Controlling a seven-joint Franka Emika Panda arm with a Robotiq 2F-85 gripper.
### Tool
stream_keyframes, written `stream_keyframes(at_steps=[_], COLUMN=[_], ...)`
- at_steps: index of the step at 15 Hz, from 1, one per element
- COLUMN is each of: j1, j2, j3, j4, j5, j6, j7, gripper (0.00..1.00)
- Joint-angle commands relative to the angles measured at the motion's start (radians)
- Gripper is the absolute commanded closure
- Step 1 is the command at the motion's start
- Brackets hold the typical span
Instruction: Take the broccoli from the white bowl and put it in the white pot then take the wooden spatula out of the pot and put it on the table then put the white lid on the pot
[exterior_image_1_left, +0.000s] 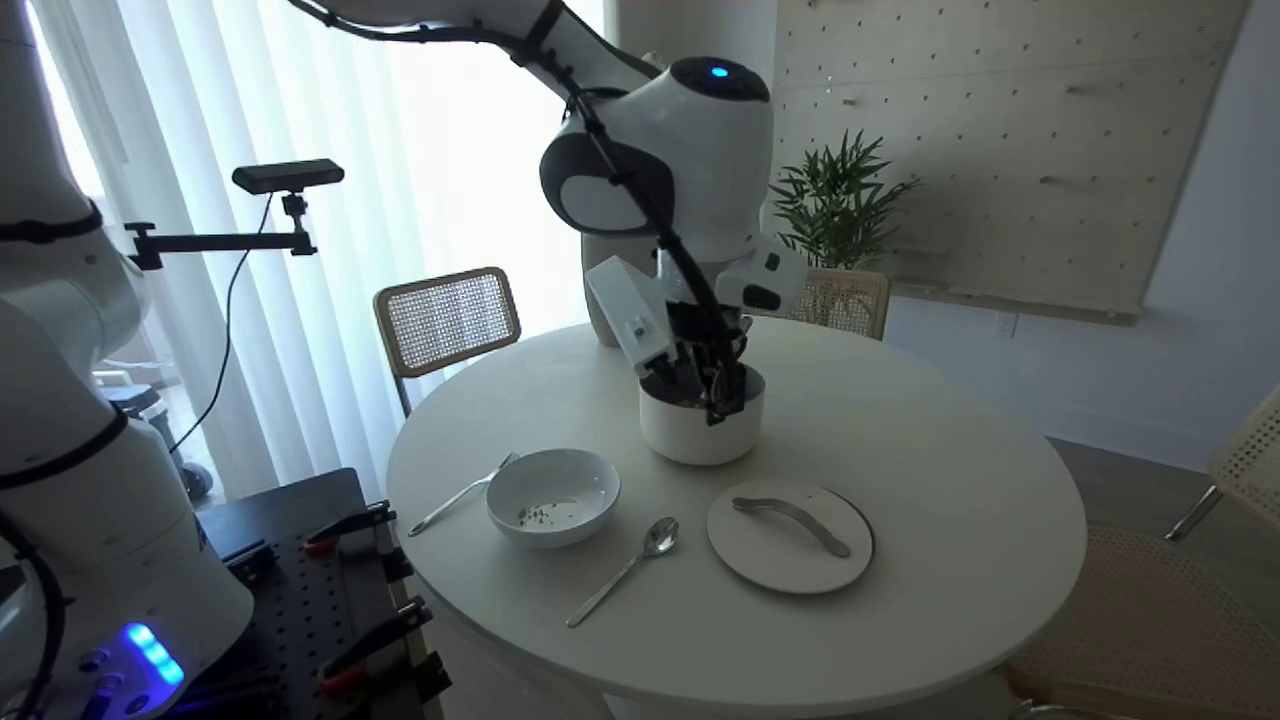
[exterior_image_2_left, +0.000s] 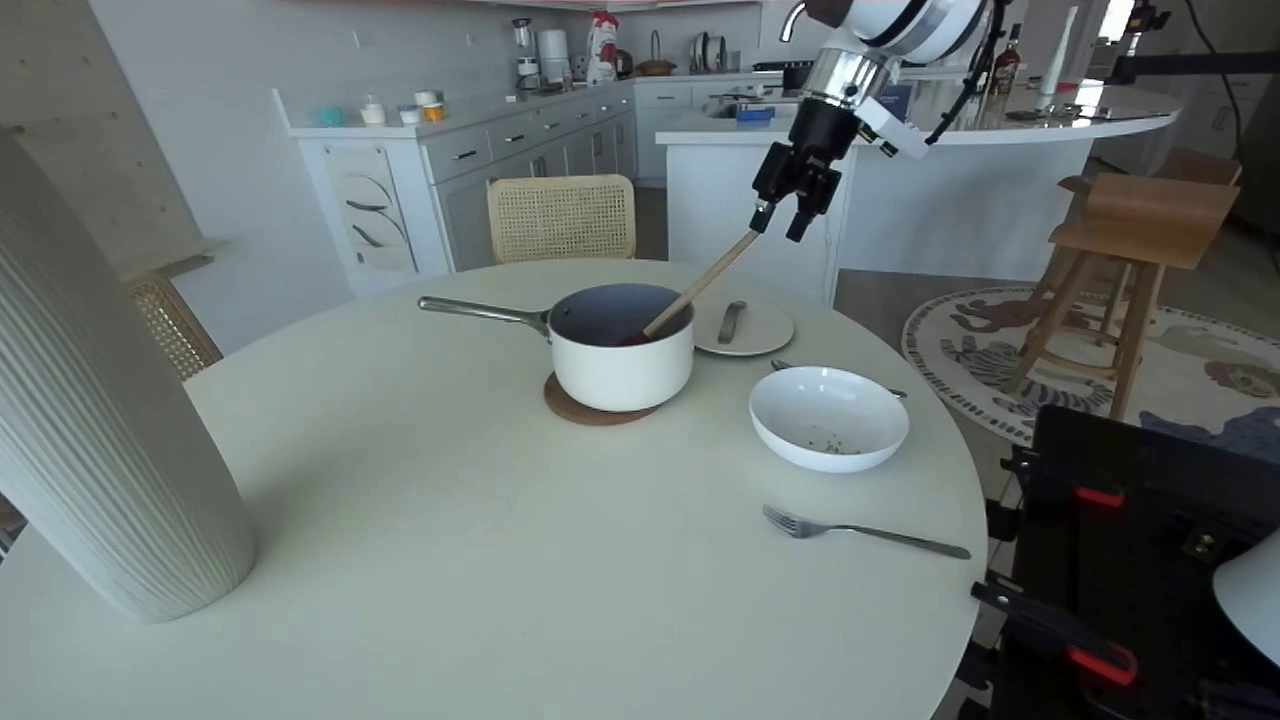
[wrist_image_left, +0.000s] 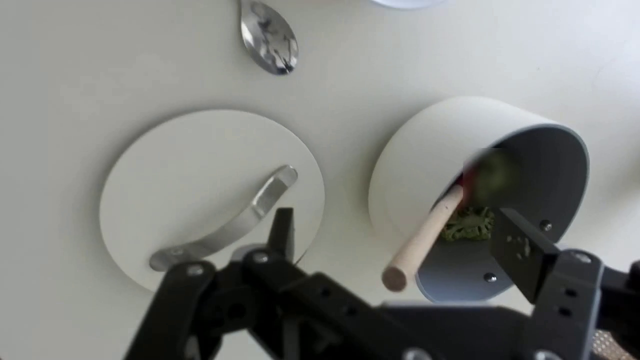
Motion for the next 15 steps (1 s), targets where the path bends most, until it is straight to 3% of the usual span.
stream_keyframes(at_steps=[1, 6, 15], j1=[-0.026, -0.029, -0.016], j2=[-0.11, -0.172, -0.209], j3=[-0.021, -0.062, -0.089], j4=[-0.133, -0.194, -0.202], j5=[-0.016, 0.006, 0.001], j6=[-0.004, 0.017, 0.021], j7=[-0.035, -0.086, -0.095], gripper=[0.0, 0.0, 0.0])
